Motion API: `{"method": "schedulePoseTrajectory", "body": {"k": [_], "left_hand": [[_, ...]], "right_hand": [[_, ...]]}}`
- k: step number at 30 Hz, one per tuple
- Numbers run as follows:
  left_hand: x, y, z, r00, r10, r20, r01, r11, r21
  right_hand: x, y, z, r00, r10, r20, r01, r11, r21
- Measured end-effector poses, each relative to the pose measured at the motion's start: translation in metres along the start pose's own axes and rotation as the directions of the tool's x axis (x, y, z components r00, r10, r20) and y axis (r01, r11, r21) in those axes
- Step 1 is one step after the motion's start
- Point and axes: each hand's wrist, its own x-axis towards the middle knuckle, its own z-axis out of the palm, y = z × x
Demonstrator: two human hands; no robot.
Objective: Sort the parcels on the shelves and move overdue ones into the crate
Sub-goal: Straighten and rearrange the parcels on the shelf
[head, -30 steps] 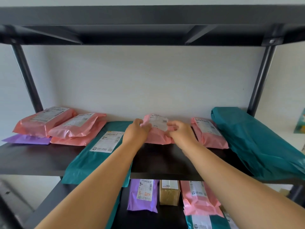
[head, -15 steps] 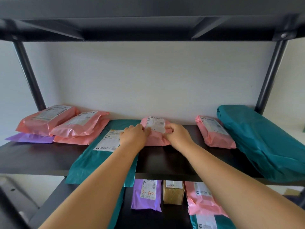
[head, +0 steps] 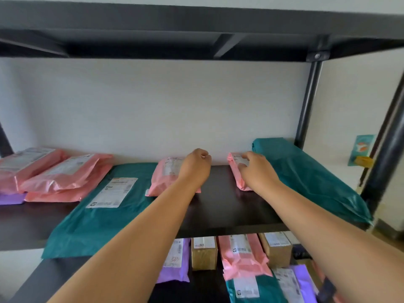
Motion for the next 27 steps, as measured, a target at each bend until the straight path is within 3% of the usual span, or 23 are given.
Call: {"method": "schedulePoseTrajectory", "body": {"k": [7, 13, 23, 27], "left_hand": [[0.000, 0.022, 0.059, 0.967, -0.056, 0.248, 0.080, 0.993, -0.087], [0.010, 0.021, 0.083, 0.943, -0.191, 0.272, 0.243, 0.954, -0.173], [0.014, 0.022, 0.086, 0.920, -0.191, 0.343, 0.293, 0.916, -0.275], [0.013, 0.013, 0.084, 0.943, -0.218, 0.253, 0.308, 0.862, -0.404]], "right_hand": [[0.008, 0.033, 0.007, 0.961, 0.260, 0.094, -0.259, 0.966, -0.020], [0.014, 0.049, 0.007, 0.934, 0.348, 0.088, -0.357, 0.924, 0.136], [0.012, 0.052, 0.009, 0.952, 0.290, 0.100, -0.305, 0.928, 0.216], [0.005, 0.046, 0.004, 0.971, 0.221, 0.086, -0.237, 0.916, 0.323]]}}
